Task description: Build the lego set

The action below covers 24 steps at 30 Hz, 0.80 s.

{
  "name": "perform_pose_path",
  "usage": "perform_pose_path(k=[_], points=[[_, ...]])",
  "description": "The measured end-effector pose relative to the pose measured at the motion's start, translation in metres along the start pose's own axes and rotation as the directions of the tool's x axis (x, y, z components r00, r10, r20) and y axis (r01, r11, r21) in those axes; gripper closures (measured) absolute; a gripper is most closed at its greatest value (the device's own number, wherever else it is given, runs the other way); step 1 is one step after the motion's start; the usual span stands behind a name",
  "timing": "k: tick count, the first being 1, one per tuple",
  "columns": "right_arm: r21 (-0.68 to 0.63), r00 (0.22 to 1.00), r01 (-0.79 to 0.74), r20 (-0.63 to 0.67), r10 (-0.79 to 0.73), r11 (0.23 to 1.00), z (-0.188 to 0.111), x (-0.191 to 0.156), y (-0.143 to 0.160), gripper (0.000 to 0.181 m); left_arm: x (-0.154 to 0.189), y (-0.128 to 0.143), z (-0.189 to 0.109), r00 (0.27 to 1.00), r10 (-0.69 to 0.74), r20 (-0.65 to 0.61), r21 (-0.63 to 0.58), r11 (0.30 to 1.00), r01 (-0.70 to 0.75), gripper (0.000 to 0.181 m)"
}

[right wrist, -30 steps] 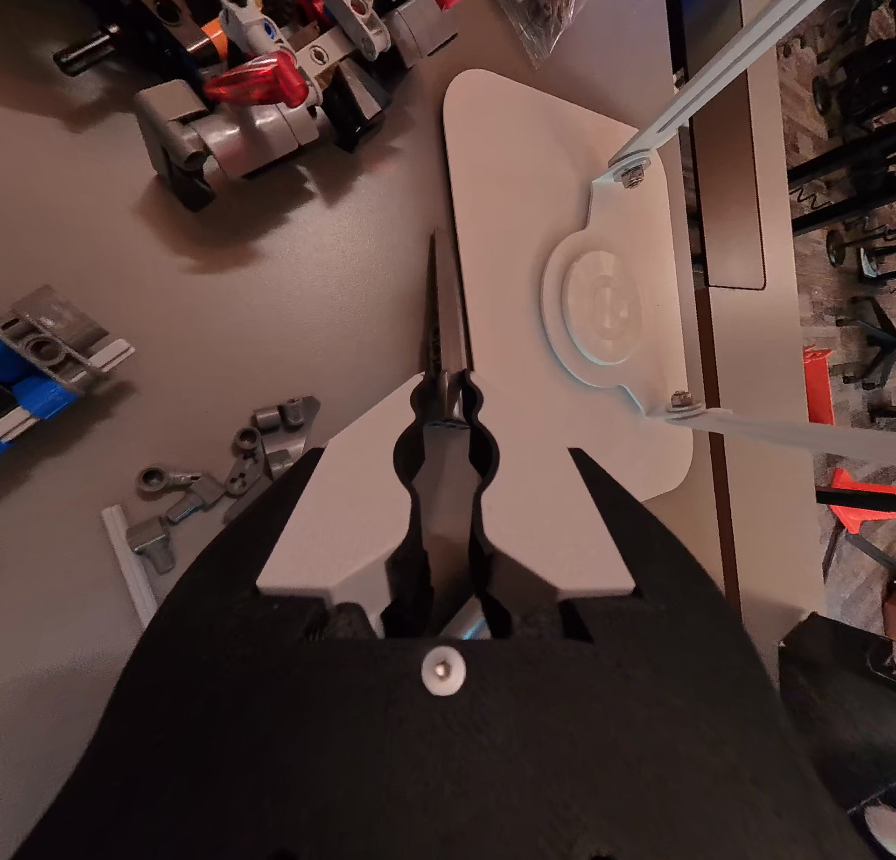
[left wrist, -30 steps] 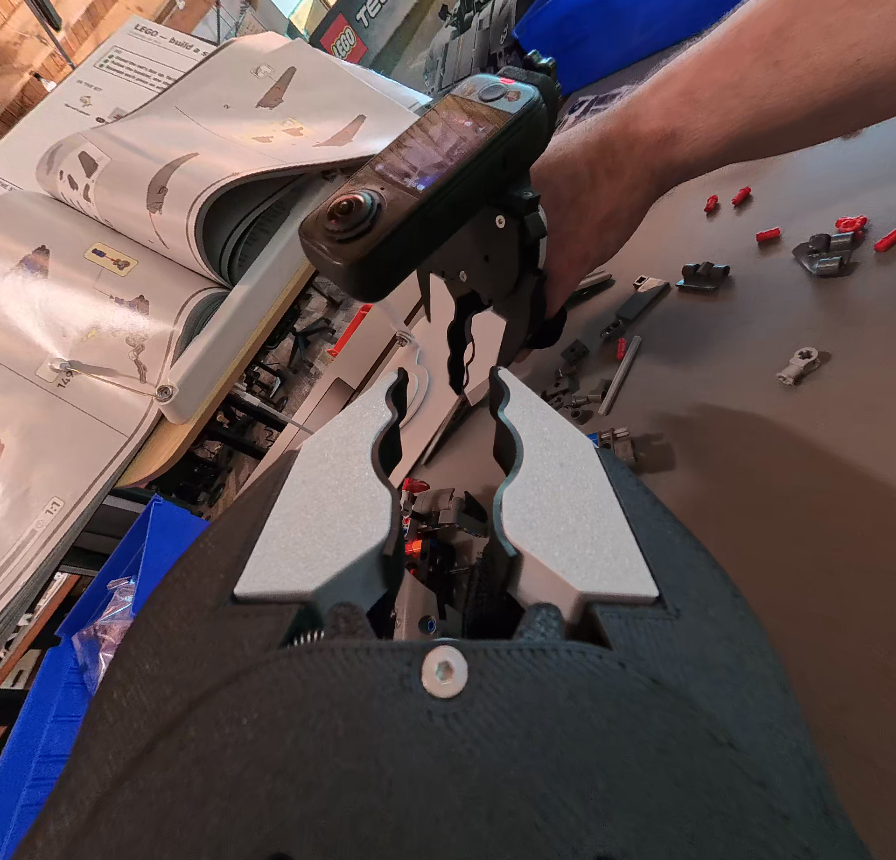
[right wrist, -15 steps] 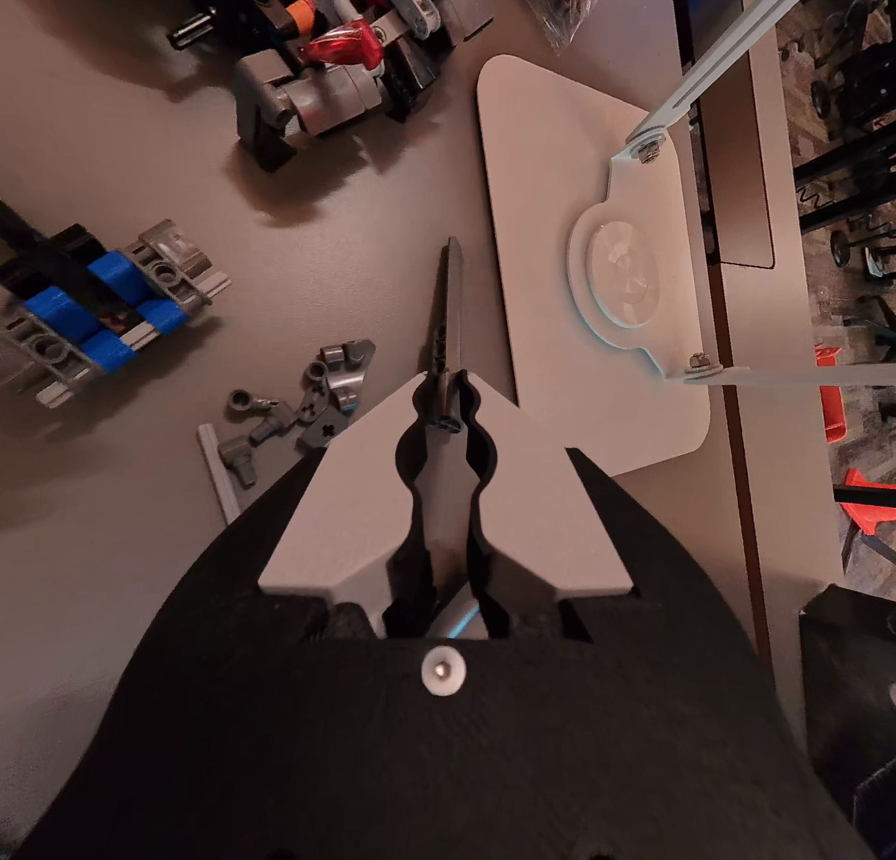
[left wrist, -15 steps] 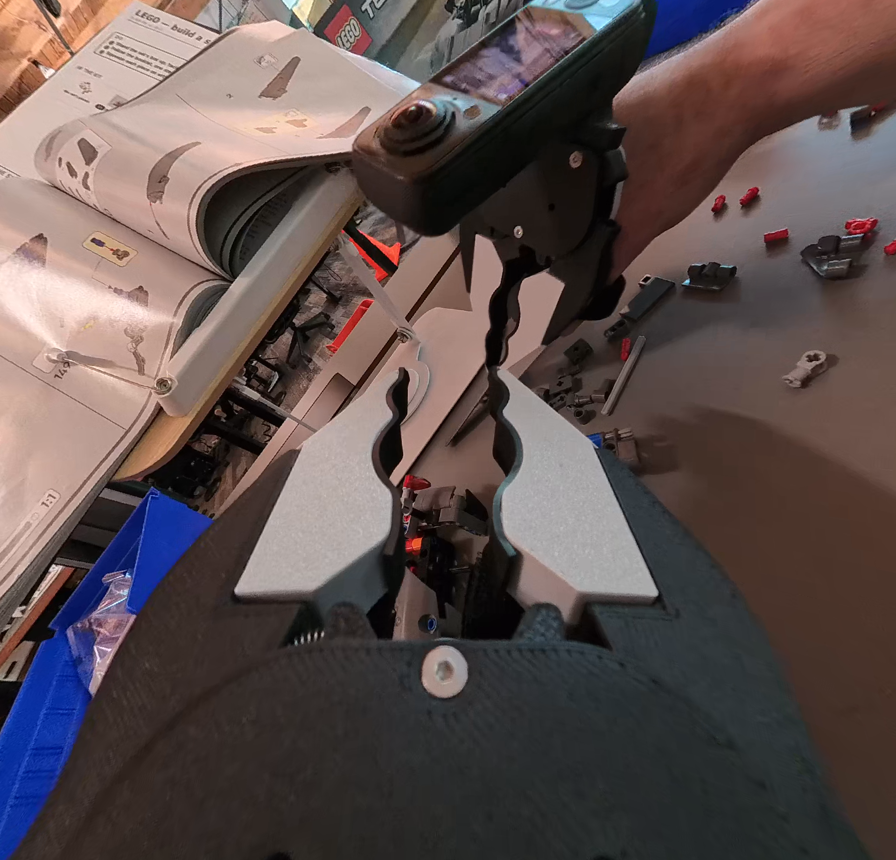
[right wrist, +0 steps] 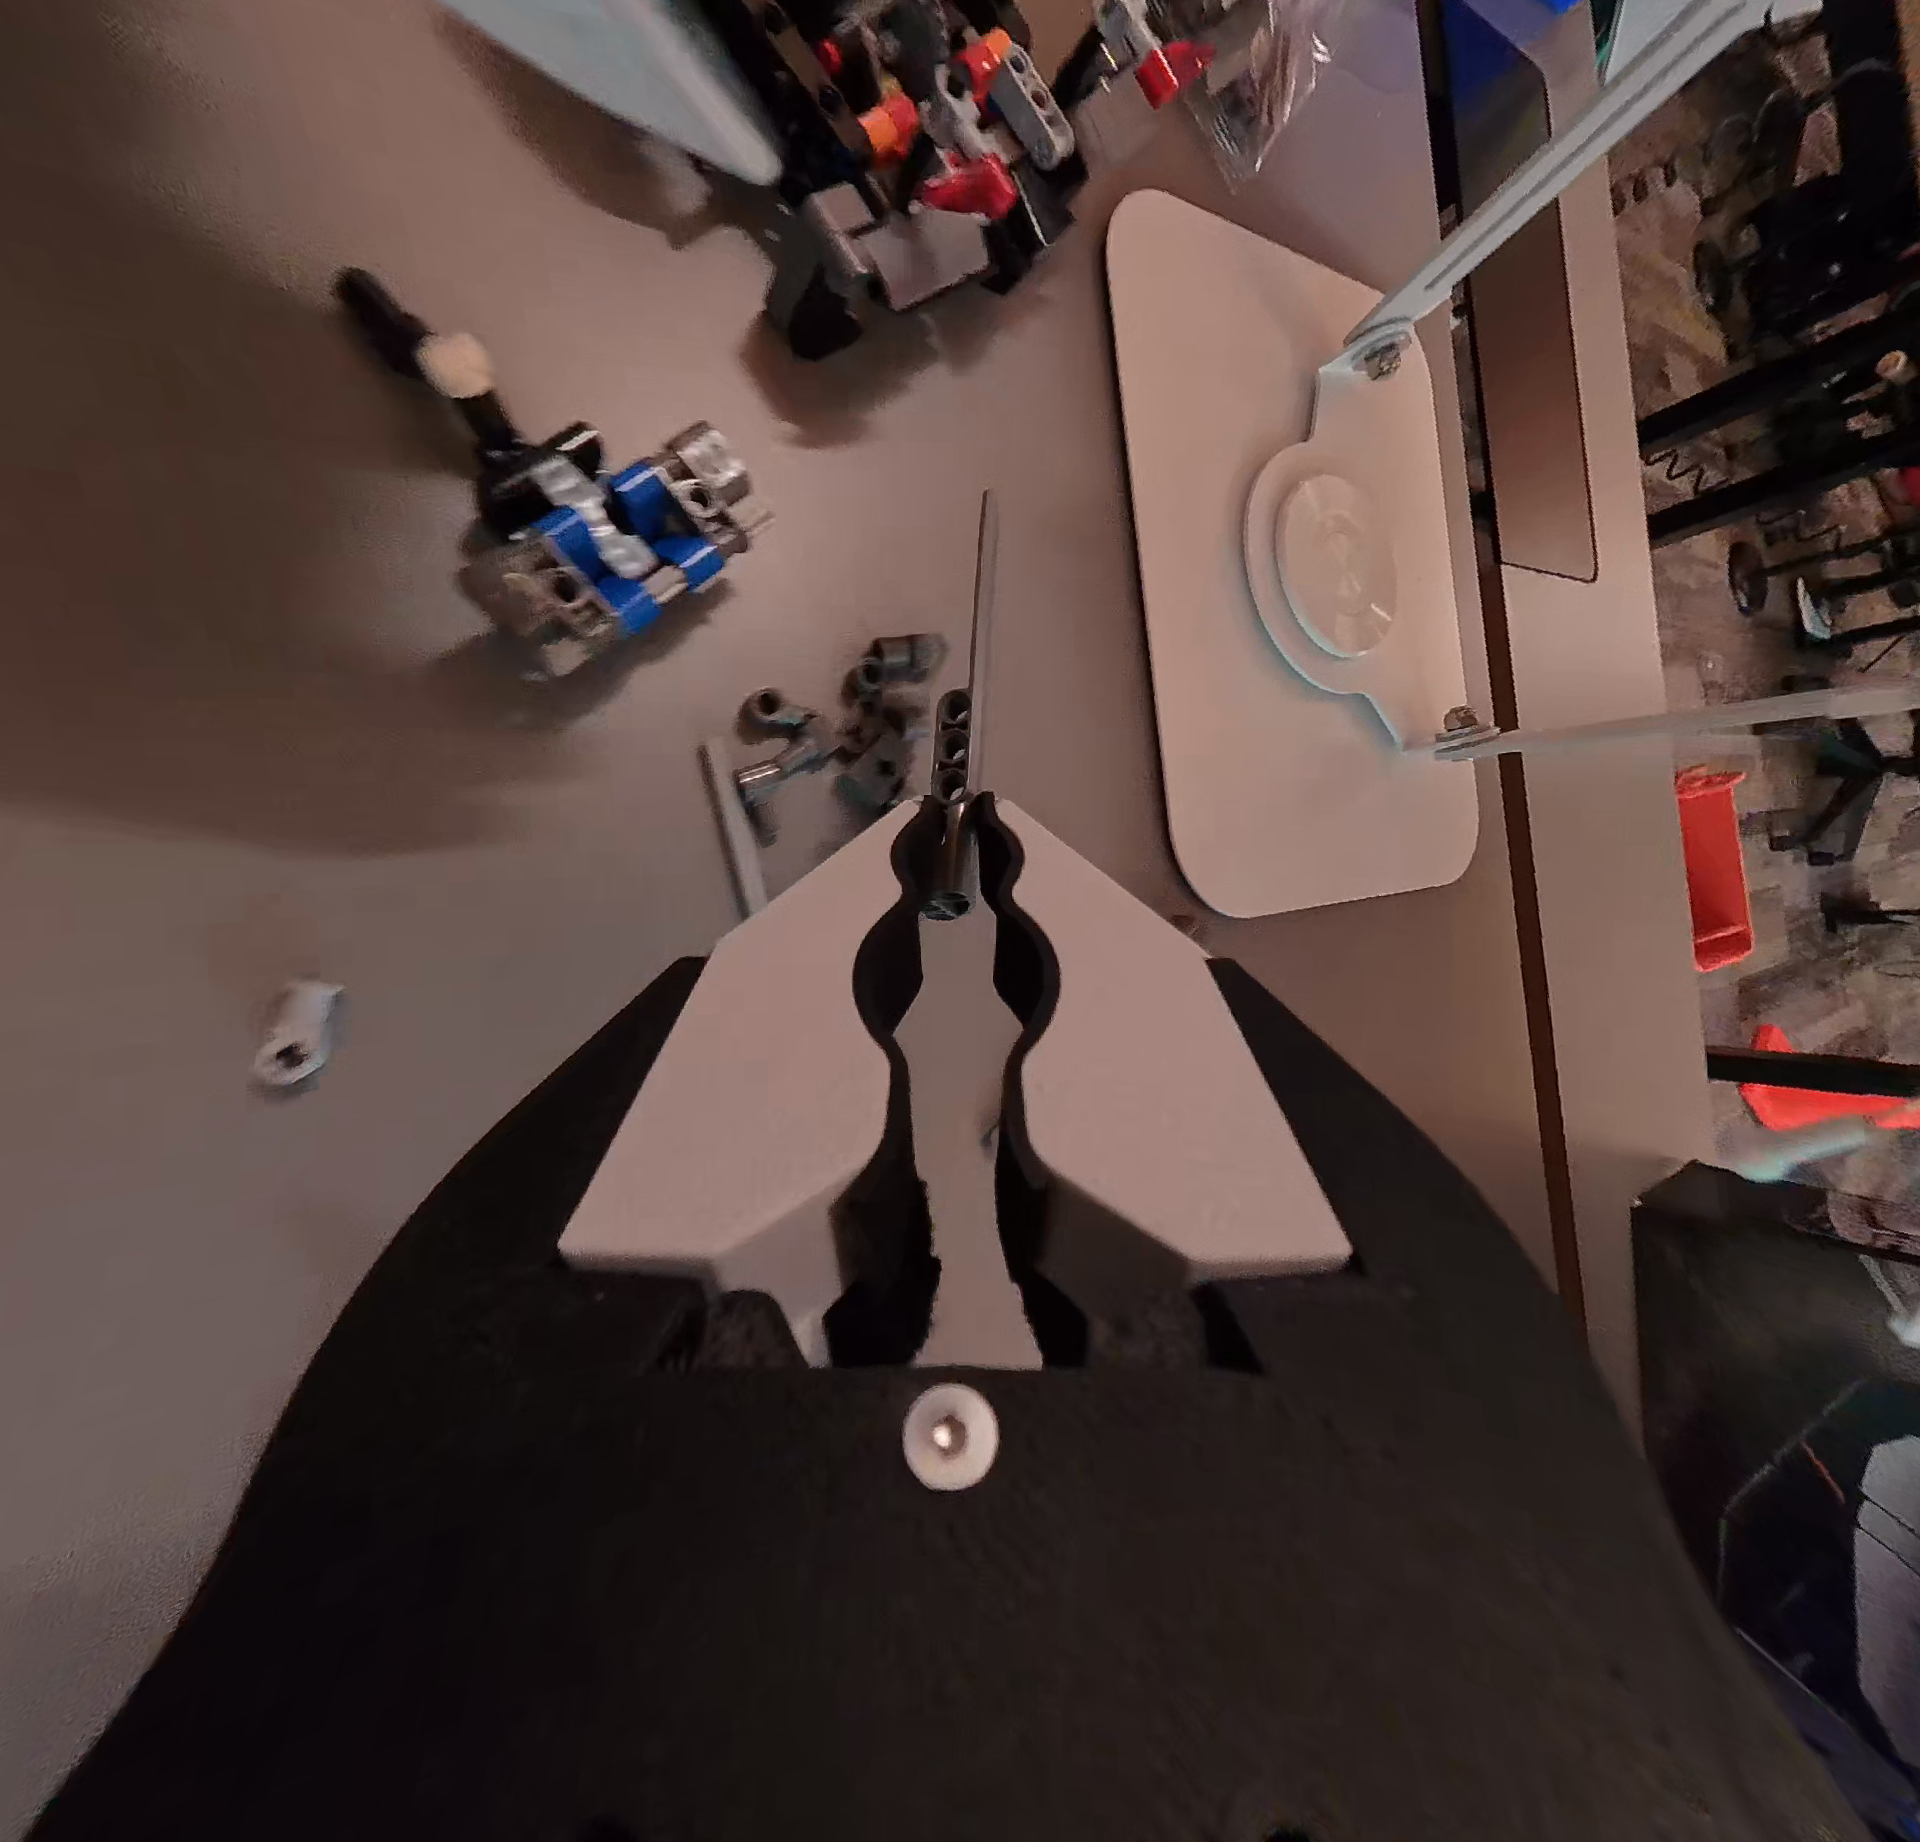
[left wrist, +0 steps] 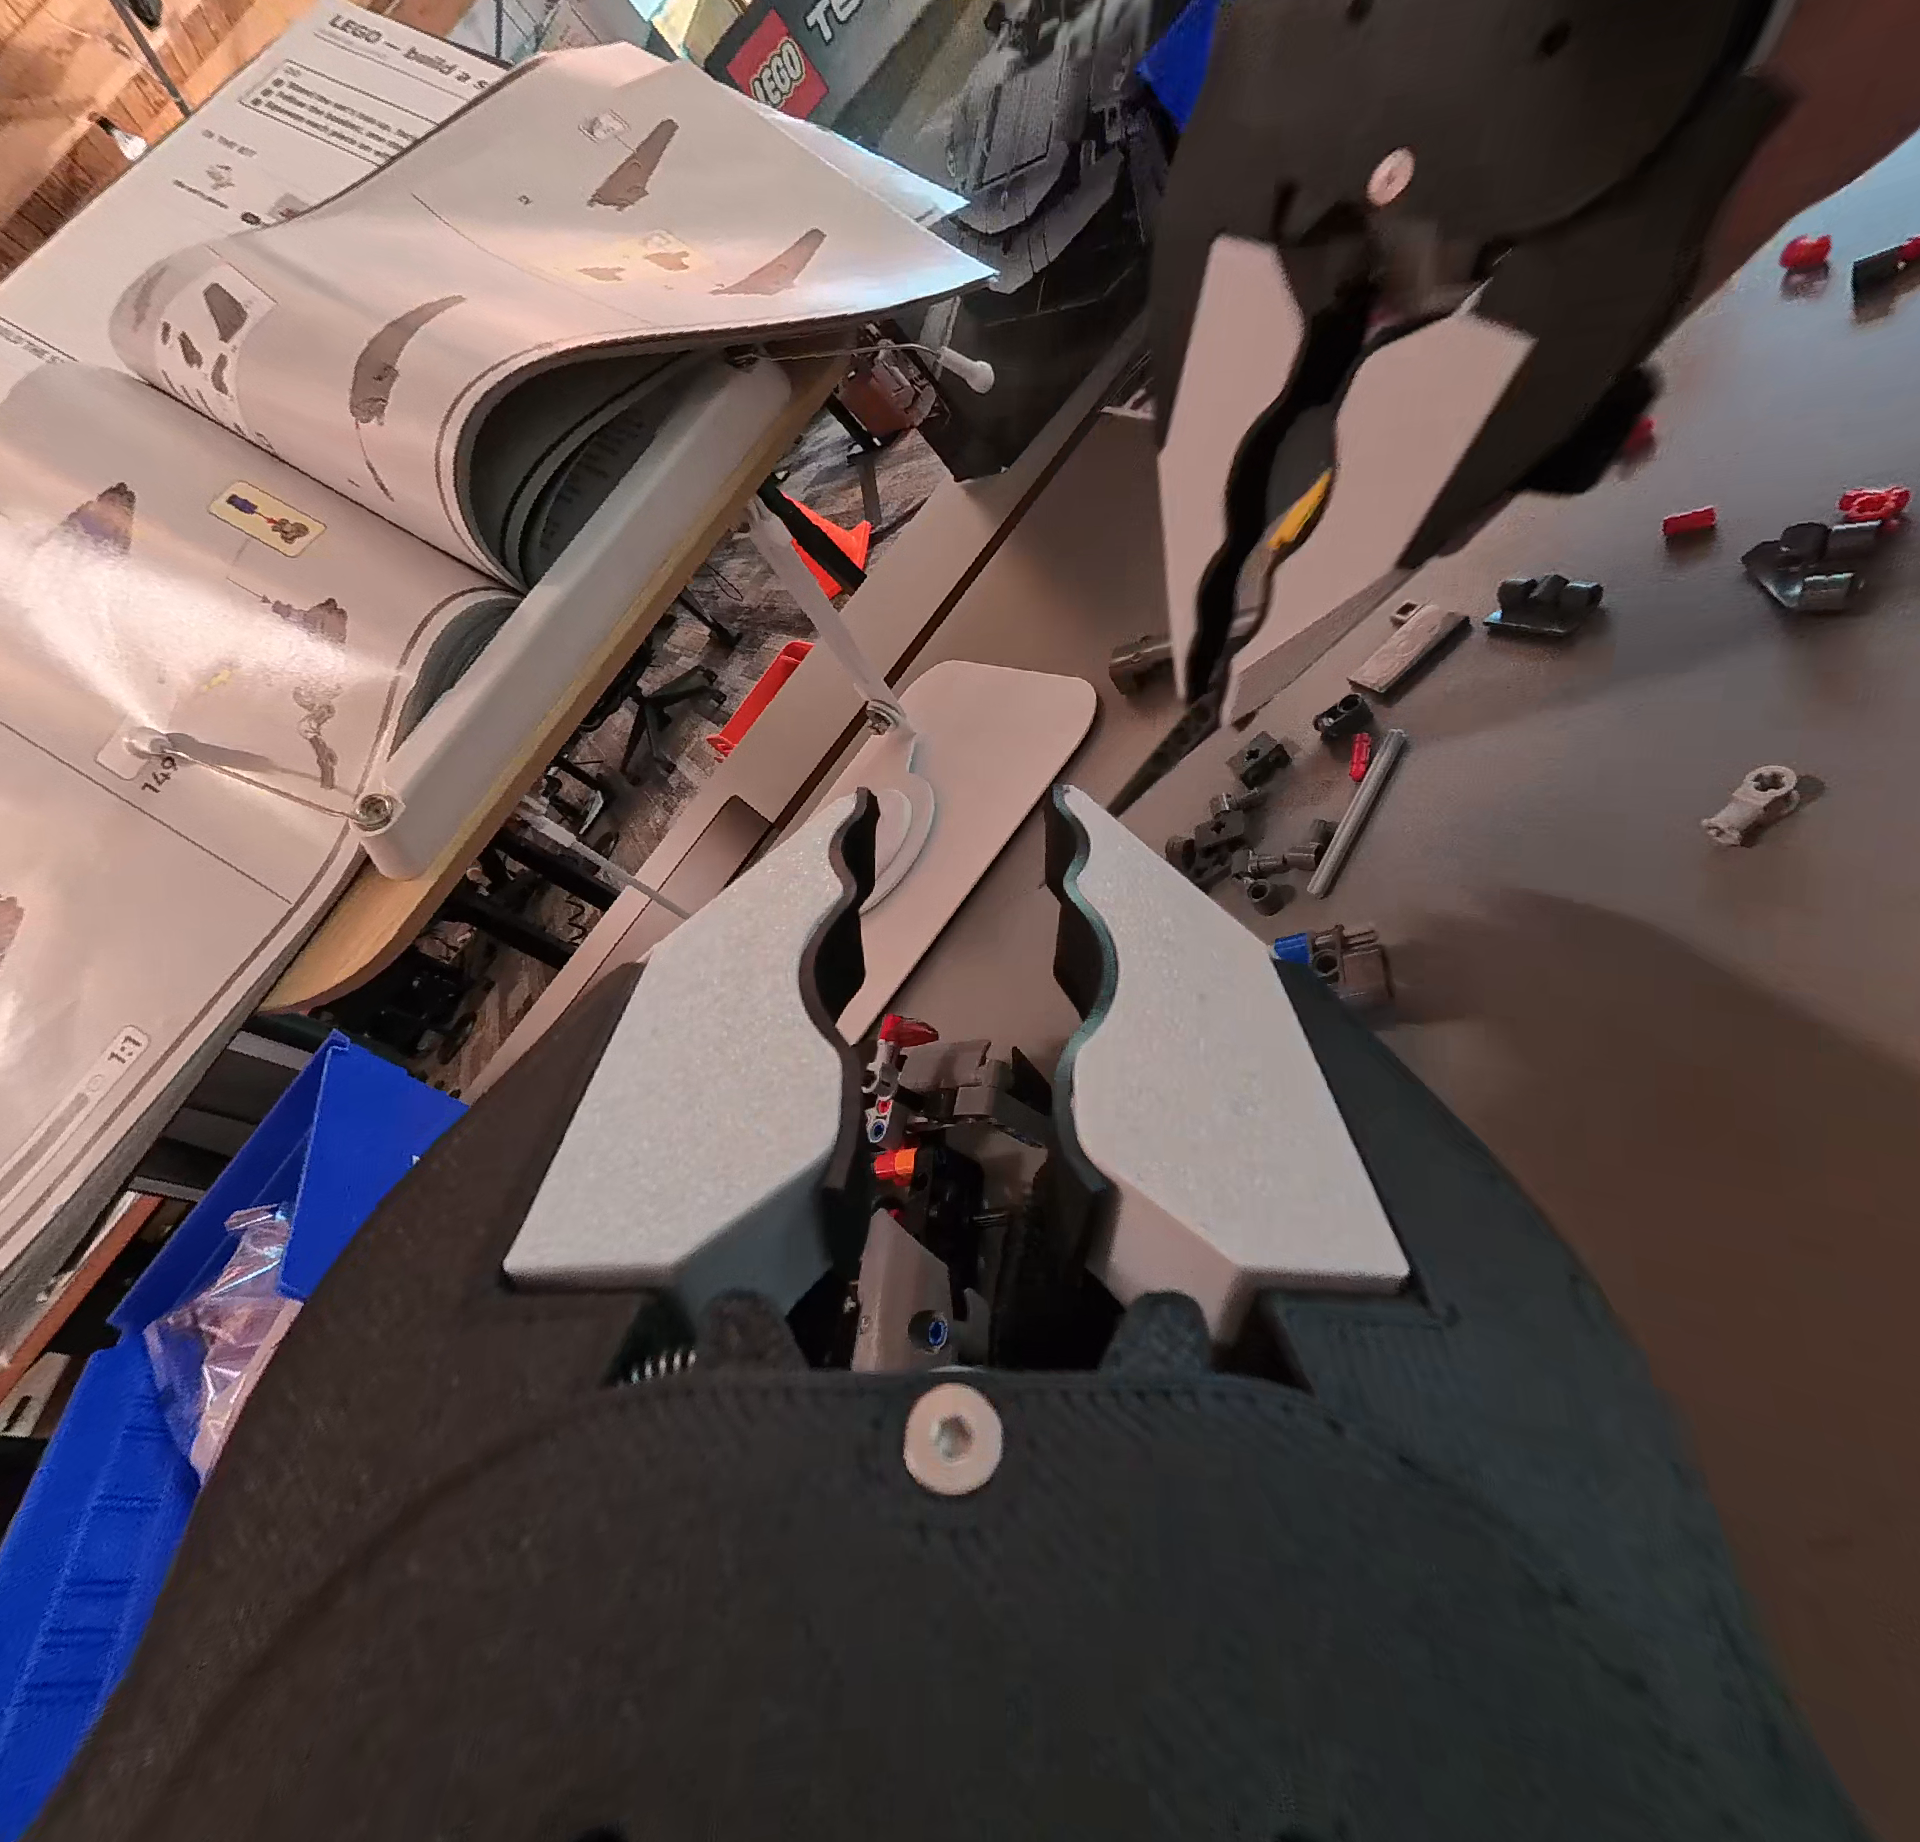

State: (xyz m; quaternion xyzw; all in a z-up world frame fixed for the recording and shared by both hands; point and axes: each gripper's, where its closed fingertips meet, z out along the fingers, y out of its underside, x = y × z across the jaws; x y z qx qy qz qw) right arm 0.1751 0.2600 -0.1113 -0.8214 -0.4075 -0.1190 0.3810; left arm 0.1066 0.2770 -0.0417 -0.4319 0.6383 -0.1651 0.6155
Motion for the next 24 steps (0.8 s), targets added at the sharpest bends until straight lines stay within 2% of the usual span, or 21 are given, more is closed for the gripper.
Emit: perform_pose_path(k=[5,9,16,22,24], points=[[0.051,1.000,0.007,0.022,-0.008,0.999,-0.042,-0.028,-0.004,0.177,-0.002,-0.002,-0.001,1.000,-0.007,0.009,0.009,1.000,0.007,0.152],[0.072,0.996,0.038,0.073,-0.043,0.997,-0.062,-0.065,-0.007,0.177,0.001,-0.002,0.000,1.000,0.002,0.007,0.001,1.000,-0.002,0.152],[0.024,0.978,0.142,0.152,-0.144,0.990,-0.057,-0.130,-0.009,0.177,0.001,0.005,0.005,0.999,0.032,0.027,-0.030,0.999,-0.031,0.153],[0.025,0.979,0.141,0.147,-0.143,0.990,-0.052,-0.140,-0.013,0.176,0.004,0.006,0.007,0.998,0.053,0.028,-0.040,0.998,-0.052,0.153],[0.023,0.977,0.135,0.166,-0.137,0.991,-0.052,-0.143,-0.013,0.169,0.004,0.006,0.007,0.998,0.052,0.027,-0.038,0.998,-0.051,0.153]])
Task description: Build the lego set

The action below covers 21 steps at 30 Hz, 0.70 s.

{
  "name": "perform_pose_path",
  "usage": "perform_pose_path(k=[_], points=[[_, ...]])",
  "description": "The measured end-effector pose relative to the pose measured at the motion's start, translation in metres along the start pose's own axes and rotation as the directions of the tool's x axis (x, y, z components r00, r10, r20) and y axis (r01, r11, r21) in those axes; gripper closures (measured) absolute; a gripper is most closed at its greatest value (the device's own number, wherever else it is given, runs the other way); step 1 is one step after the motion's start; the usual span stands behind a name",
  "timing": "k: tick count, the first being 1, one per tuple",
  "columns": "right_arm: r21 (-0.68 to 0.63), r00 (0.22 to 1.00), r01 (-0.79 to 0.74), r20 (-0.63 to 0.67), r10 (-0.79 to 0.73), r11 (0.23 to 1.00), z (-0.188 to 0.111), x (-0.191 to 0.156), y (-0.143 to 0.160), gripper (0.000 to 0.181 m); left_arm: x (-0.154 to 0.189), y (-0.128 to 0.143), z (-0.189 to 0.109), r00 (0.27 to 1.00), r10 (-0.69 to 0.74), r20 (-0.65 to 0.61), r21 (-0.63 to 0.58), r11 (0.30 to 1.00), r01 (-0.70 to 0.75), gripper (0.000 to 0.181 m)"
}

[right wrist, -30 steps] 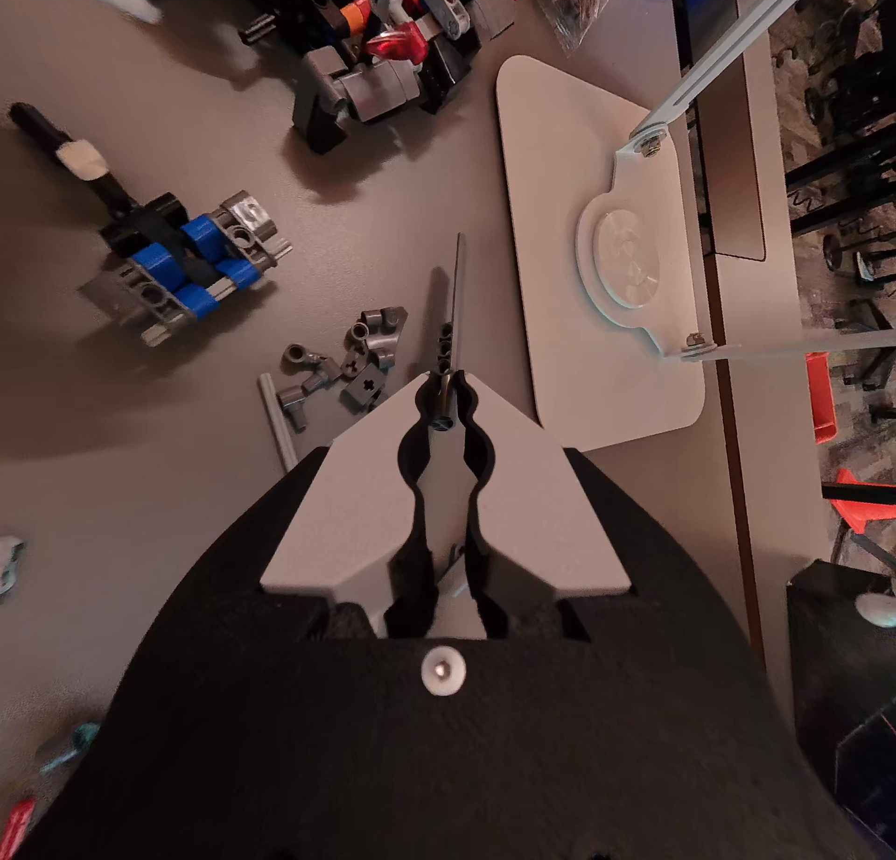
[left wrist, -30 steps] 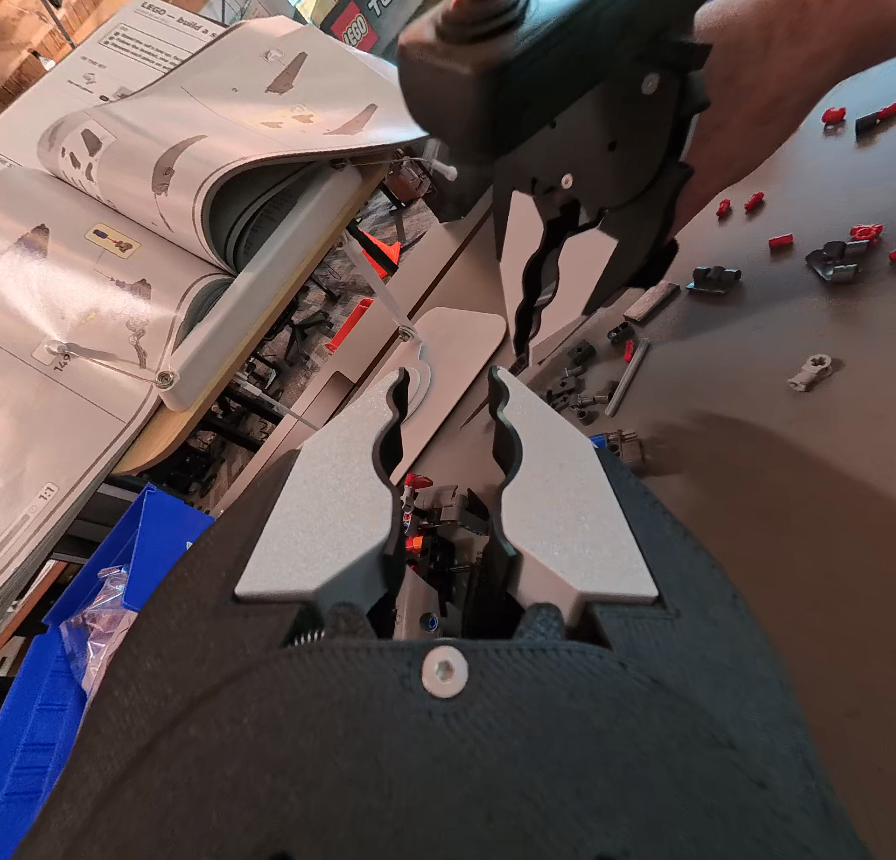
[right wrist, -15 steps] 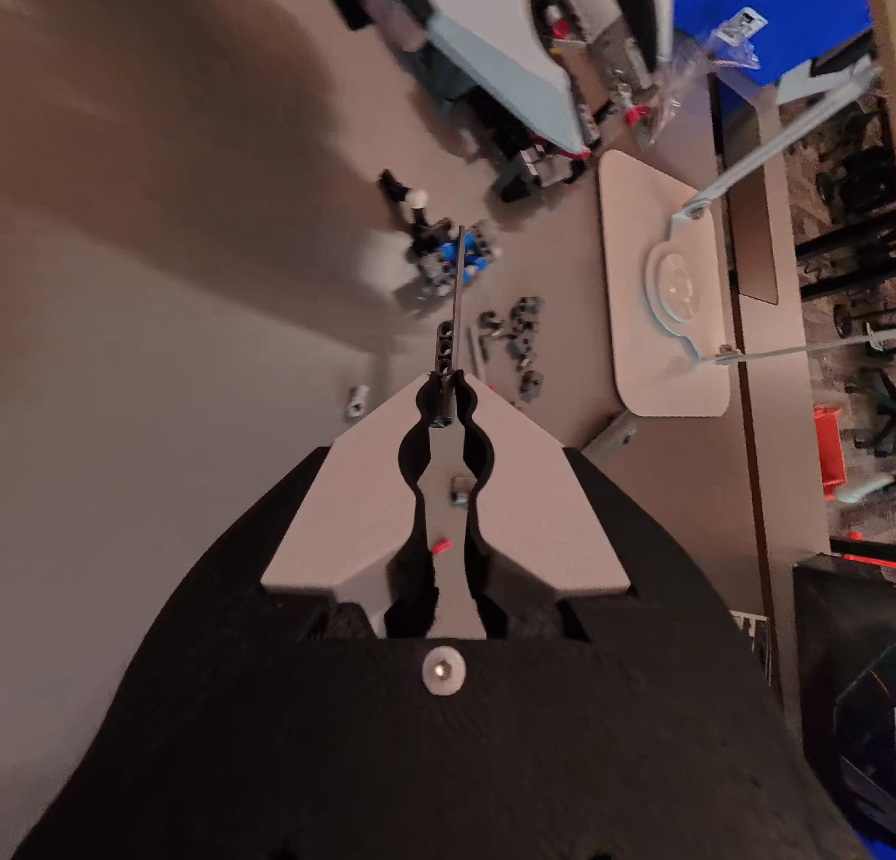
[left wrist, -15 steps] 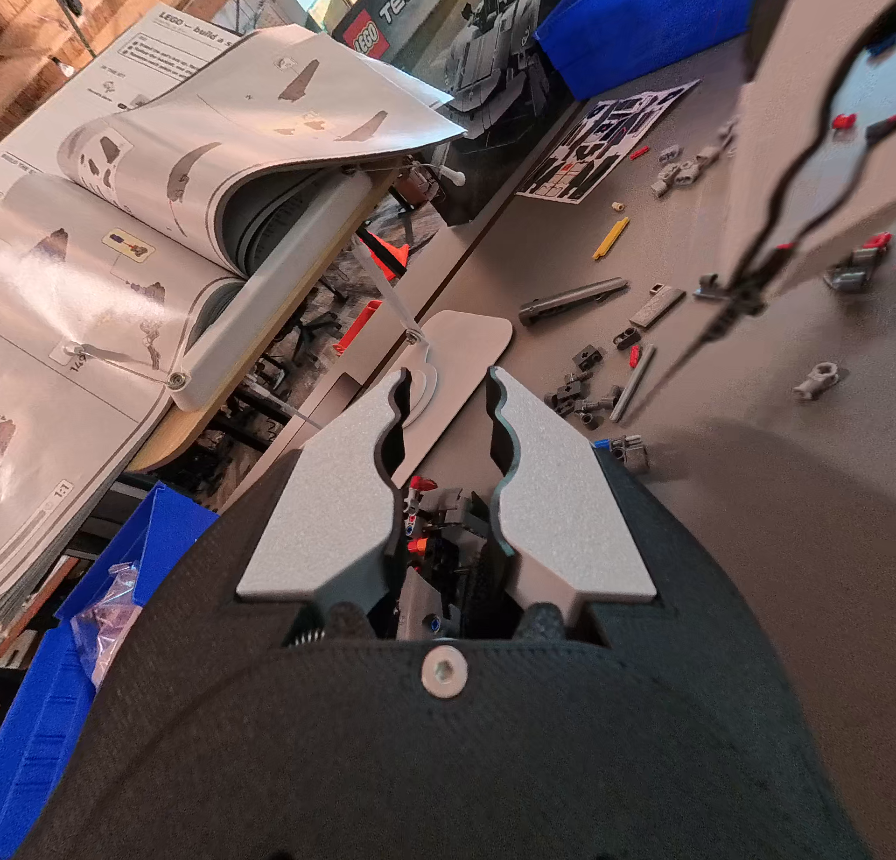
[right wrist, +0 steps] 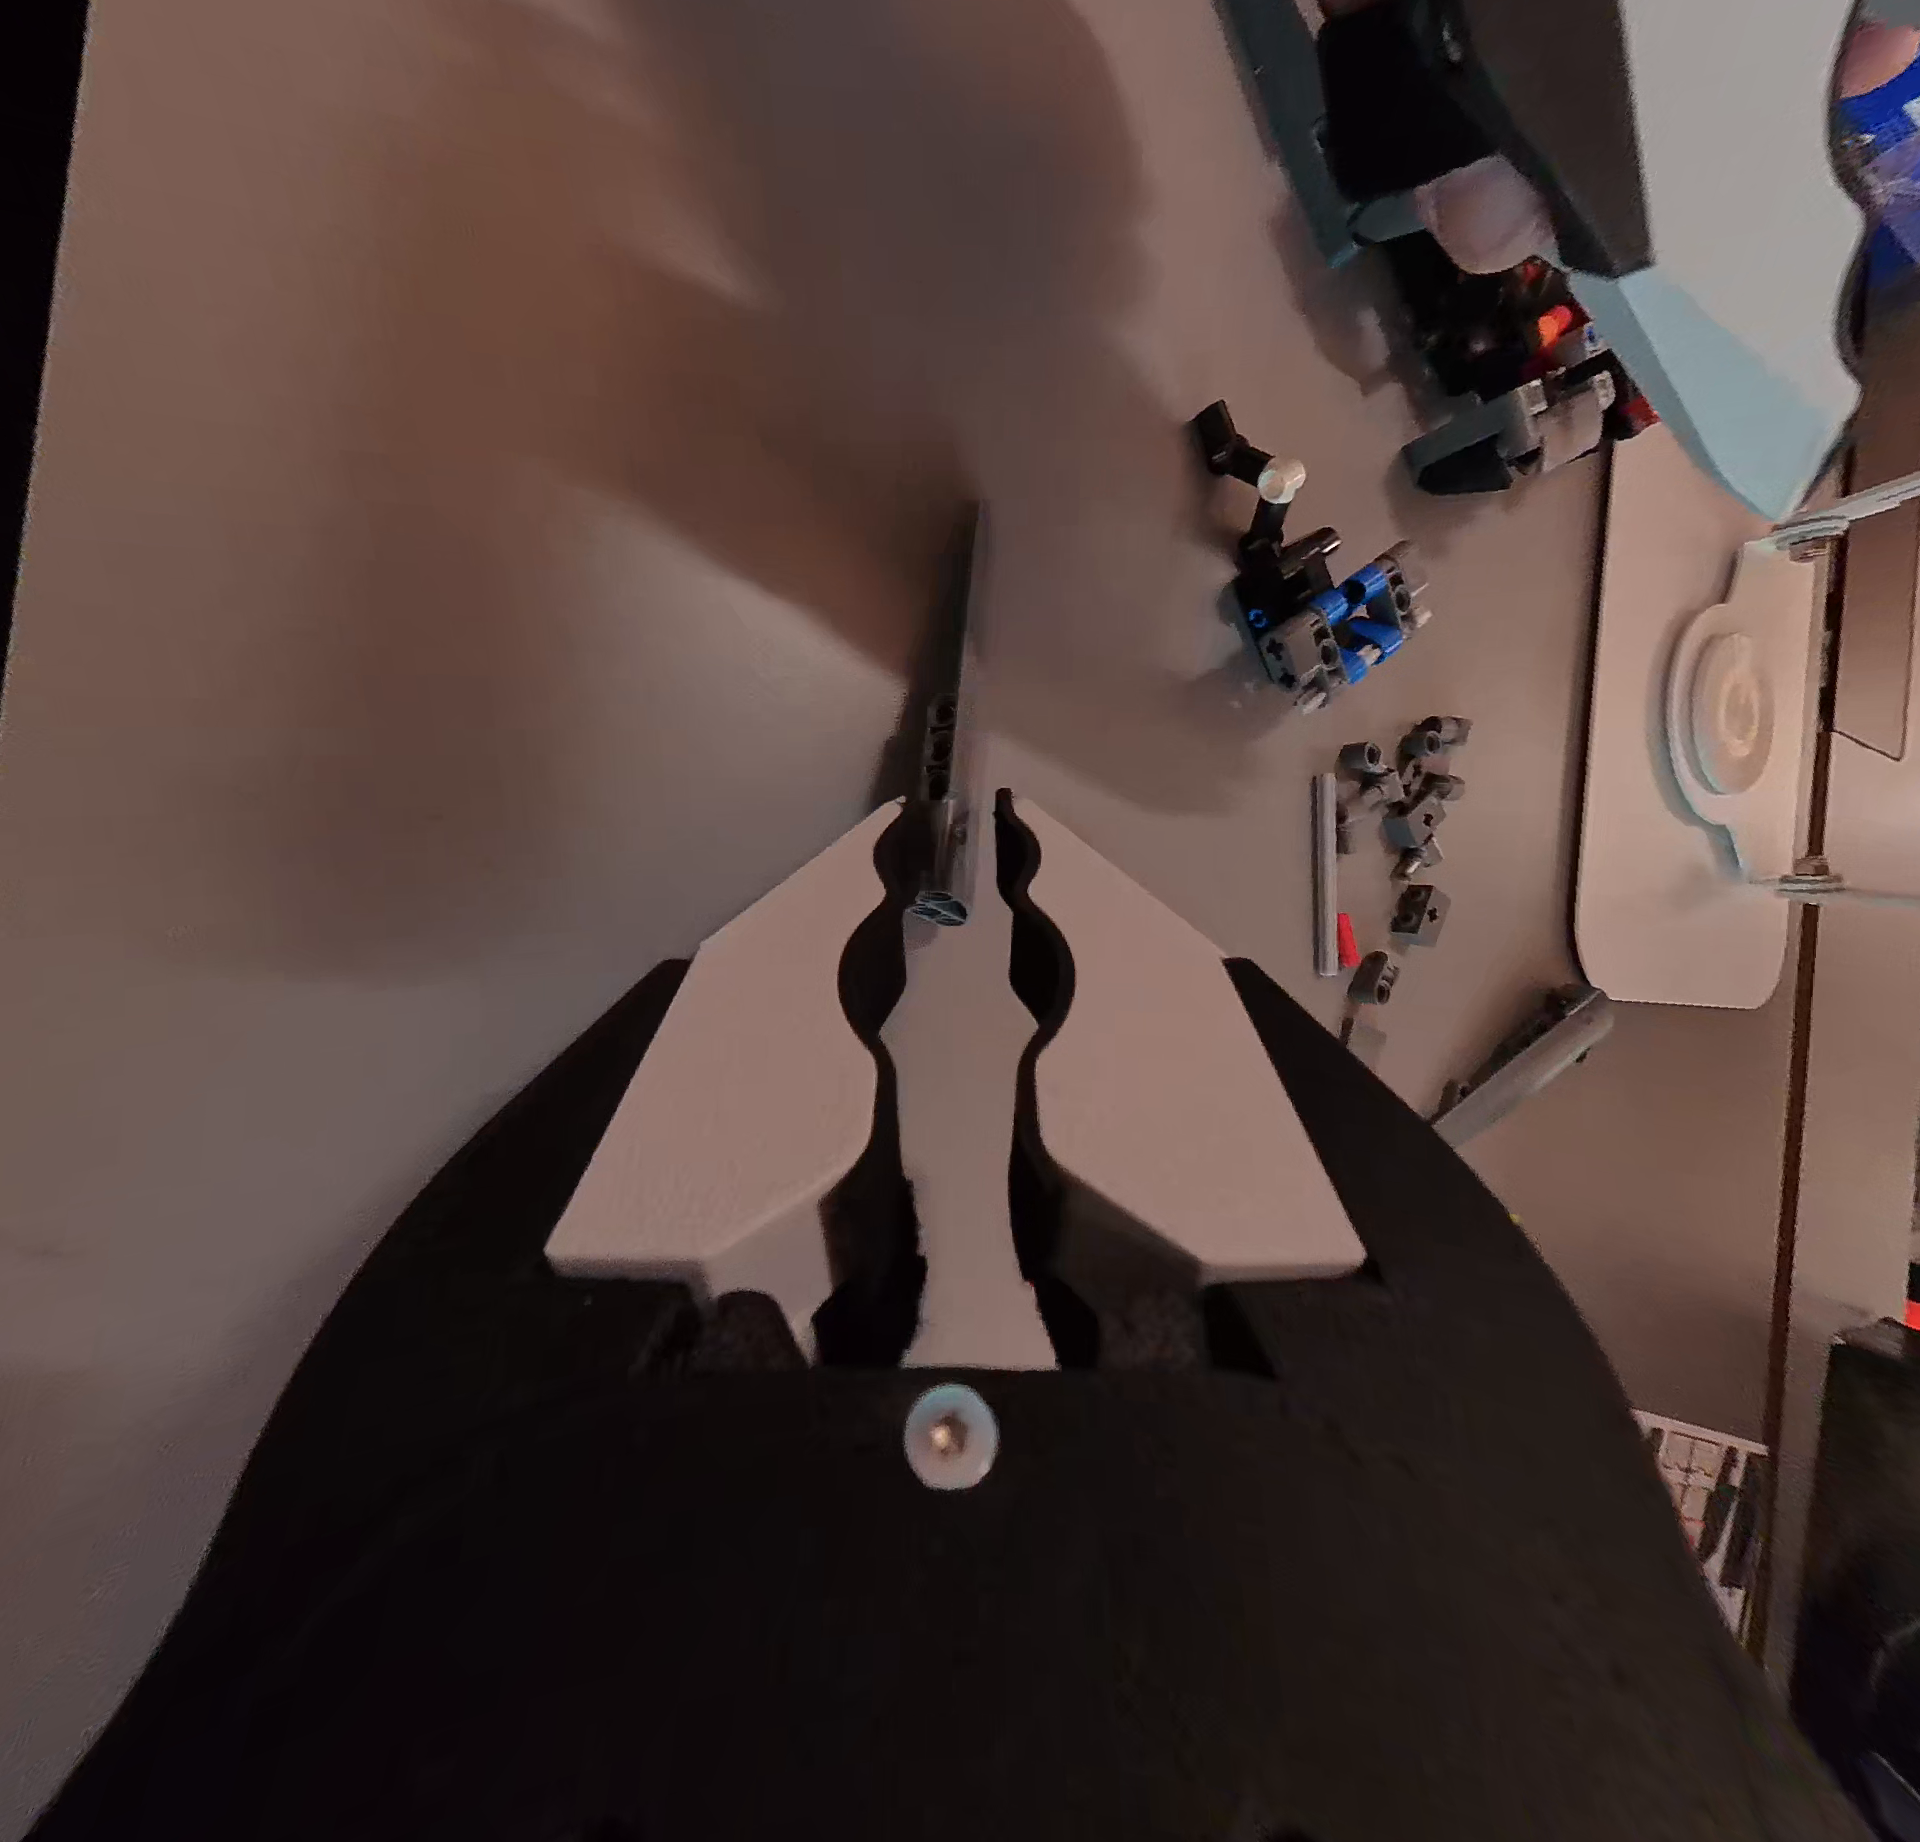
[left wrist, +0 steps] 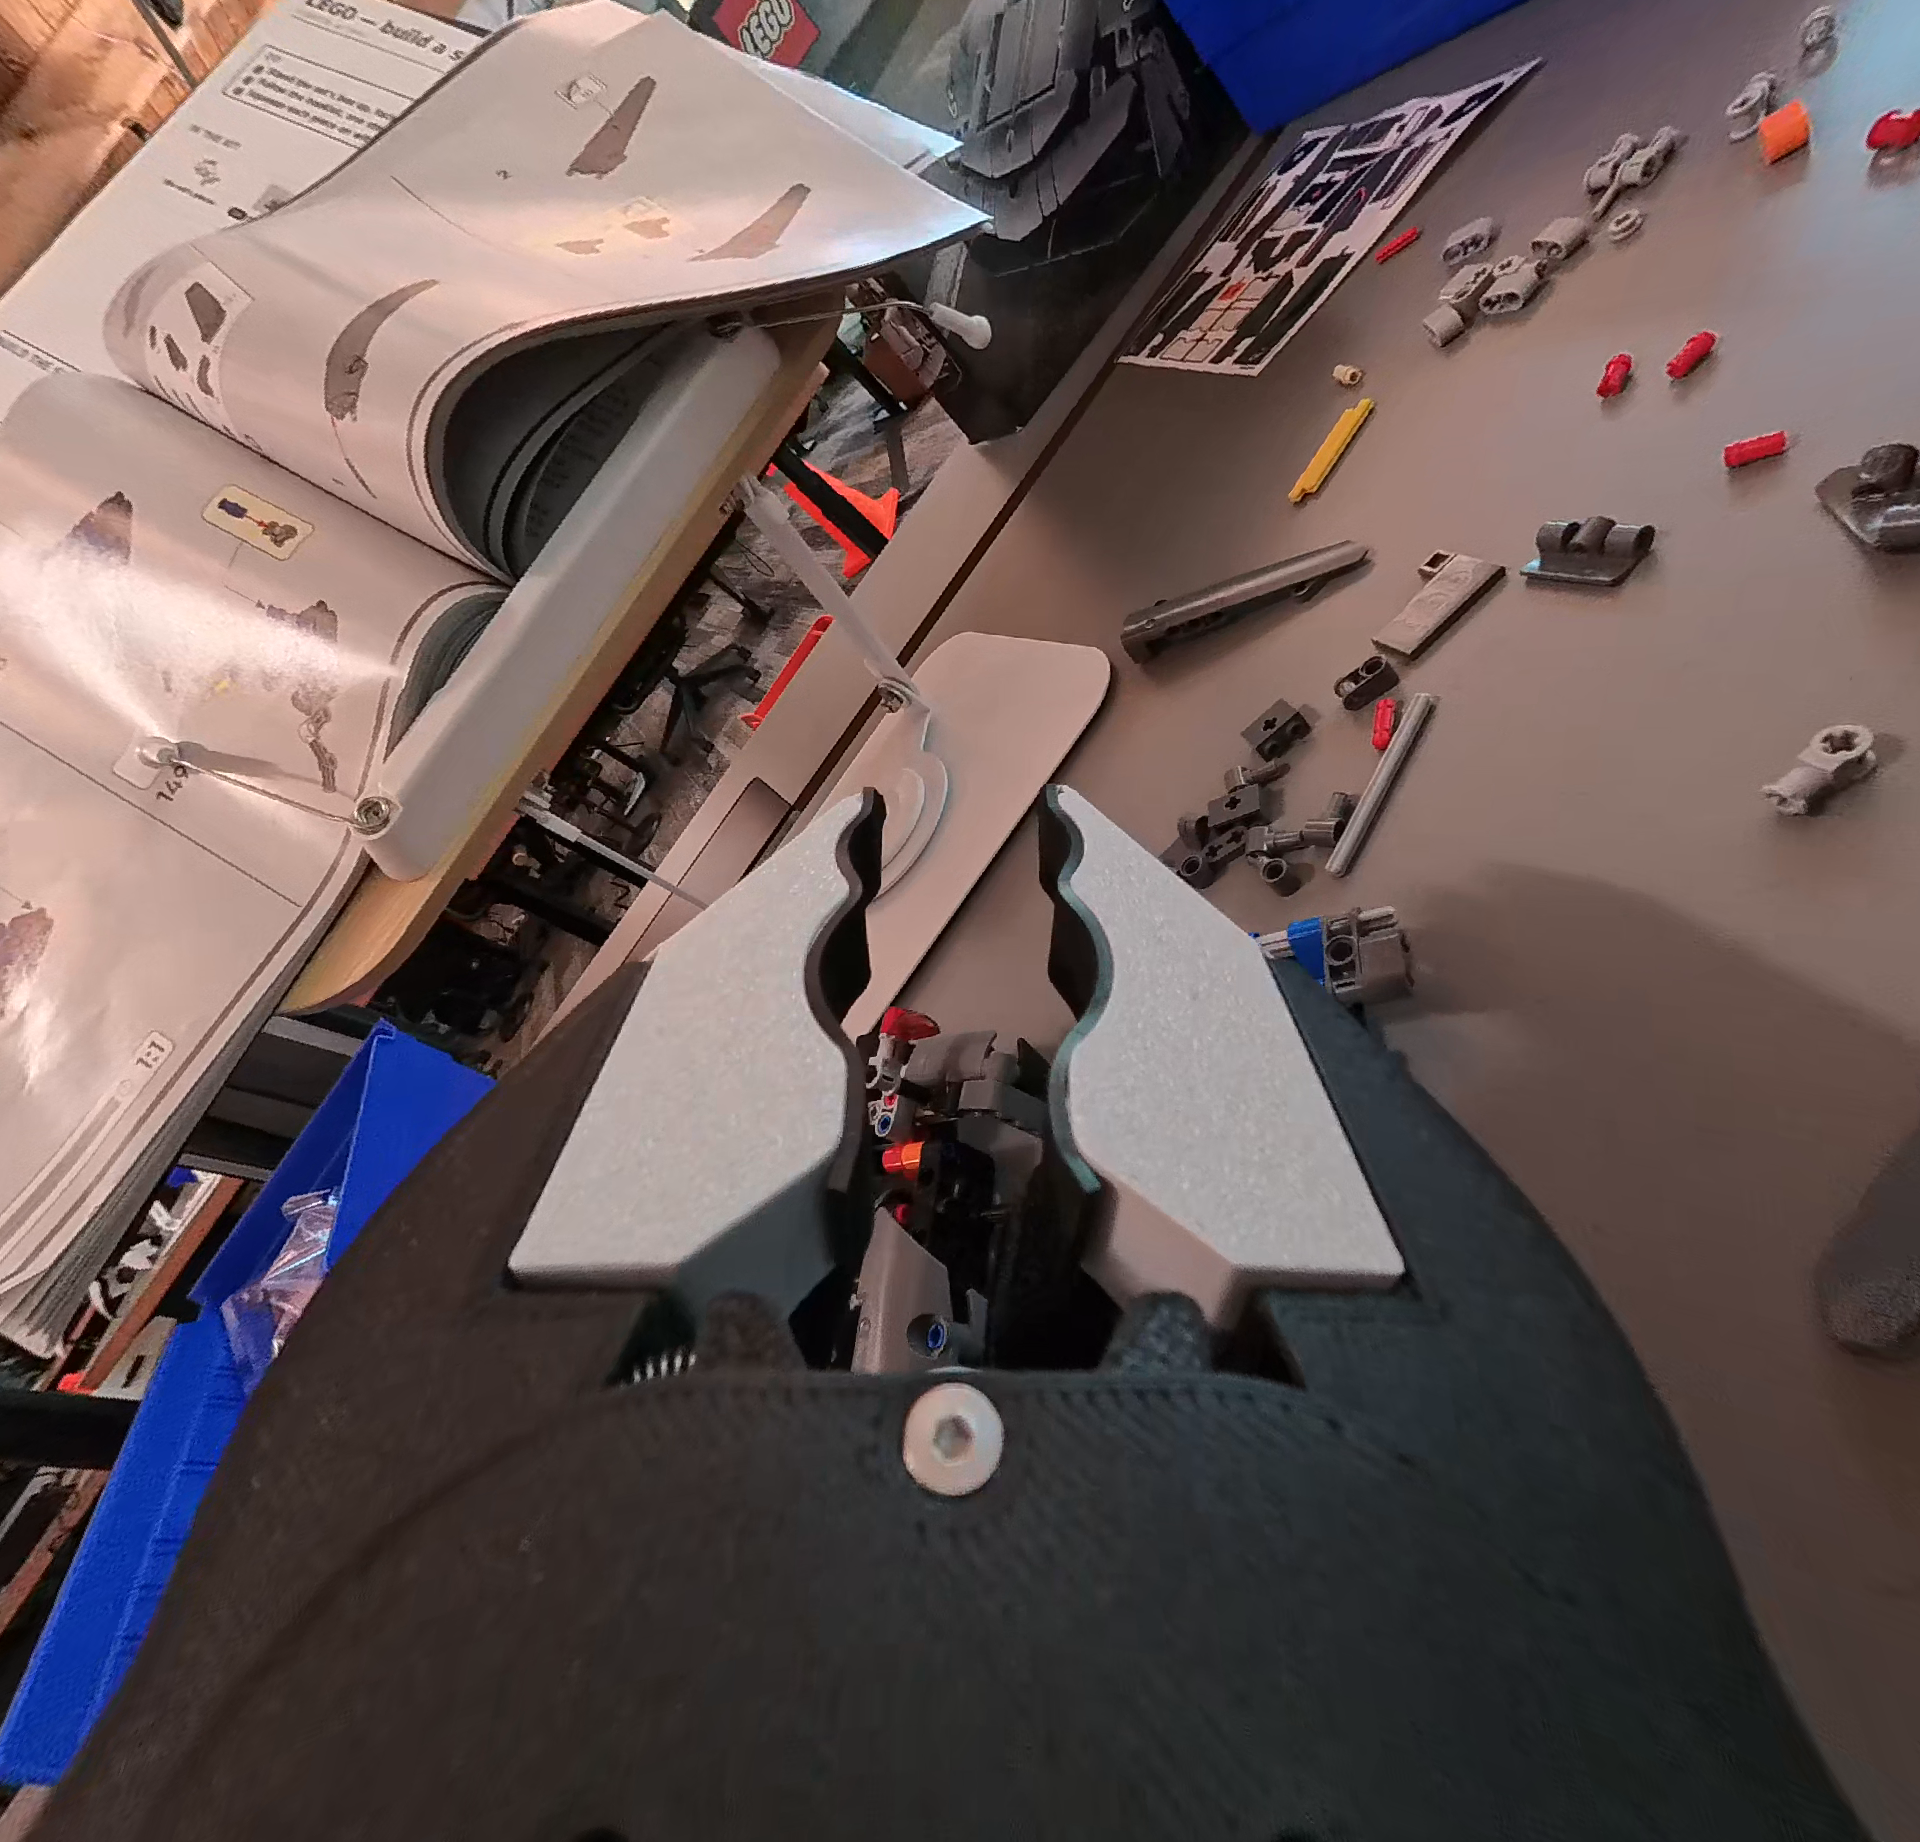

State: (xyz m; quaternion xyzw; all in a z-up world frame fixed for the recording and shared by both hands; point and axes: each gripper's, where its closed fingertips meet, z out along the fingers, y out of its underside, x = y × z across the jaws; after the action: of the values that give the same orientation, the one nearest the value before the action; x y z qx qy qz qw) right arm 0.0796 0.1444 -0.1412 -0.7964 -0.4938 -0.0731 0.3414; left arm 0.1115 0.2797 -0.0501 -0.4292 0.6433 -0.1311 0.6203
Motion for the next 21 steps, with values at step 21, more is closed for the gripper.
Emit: perform_pose_path(k=[21], points=[[0.156,0.799,-0.389,-0.433,0.417,0.908,-0.040,0.237,0.075,0.156,-0.133,-0.054,0.078,0.972,0.184,0.144,-0.055,0.982,-0.178,0.153]])
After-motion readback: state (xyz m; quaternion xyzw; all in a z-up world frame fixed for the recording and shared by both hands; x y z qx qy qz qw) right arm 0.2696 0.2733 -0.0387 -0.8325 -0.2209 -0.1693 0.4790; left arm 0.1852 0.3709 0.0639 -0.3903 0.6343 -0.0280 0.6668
